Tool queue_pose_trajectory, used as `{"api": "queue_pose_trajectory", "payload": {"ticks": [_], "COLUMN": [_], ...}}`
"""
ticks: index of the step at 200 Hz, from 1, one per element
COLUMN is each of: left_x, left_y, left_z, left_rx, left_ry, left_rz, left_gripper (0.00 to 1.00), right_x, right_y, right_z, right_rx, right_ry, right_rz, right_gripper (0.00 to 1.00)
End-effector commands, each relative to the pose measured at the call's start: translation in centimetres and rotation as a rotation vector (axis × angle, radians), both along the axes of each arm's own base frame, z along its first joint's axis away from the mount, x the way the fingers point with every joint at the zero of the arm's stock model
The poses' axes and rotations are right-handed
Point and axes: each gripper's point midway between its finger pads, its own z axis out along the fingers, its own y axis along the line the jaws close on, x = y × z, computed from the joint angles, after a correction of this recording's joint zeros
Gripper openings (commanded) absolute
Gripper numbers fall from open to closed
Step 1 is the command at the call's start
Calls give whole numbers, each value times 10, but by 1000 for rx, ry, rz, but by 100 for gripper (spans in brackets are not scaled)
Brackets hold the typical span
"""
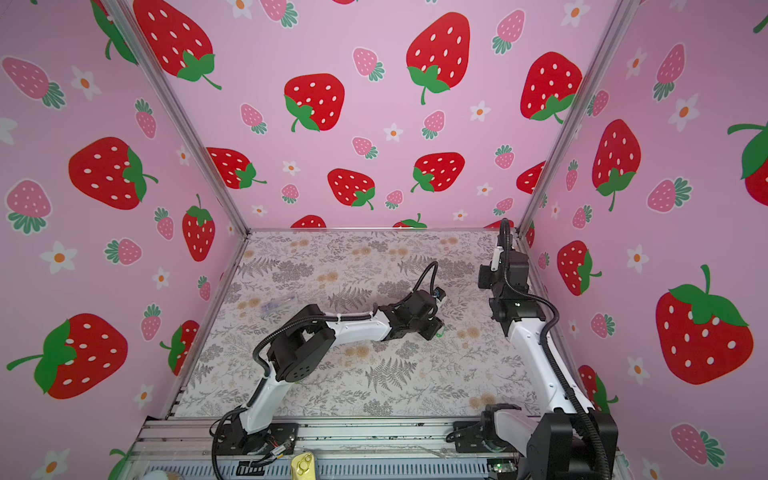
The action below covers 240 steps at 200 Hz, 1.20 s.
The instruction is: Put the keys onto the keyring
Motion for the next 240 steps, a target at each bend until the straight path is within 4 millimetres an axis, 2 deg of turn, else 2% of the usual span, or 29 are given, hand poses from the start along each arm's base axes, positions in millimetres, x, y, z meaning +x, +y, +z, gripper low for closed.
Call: {"api": "queue_pose_trajectory", "payload": {"ticks": [1,130,195,240], "left_x": [6,7,6,5], "left_y": [-9,-26,-23,-24], "left_z": [9,1,-10,-10], "left_rx": [-27,-56,-31,-32], "left_ry": [0,35,59,62], "left_rz": [48,69,91,88], "left_gripper": [44,34,28,16], "right_x": [-4,-10,-10,-10], "right_y": [-3,4,5,5], "right_z": [9,-4,-5,-6], "right_rx": [-6,6,-8,-17], "right_ry": [-39,-22,-17,-17], "right_rz": [-6,18,16,17], "right_gripper": [0,0,0,0]}}
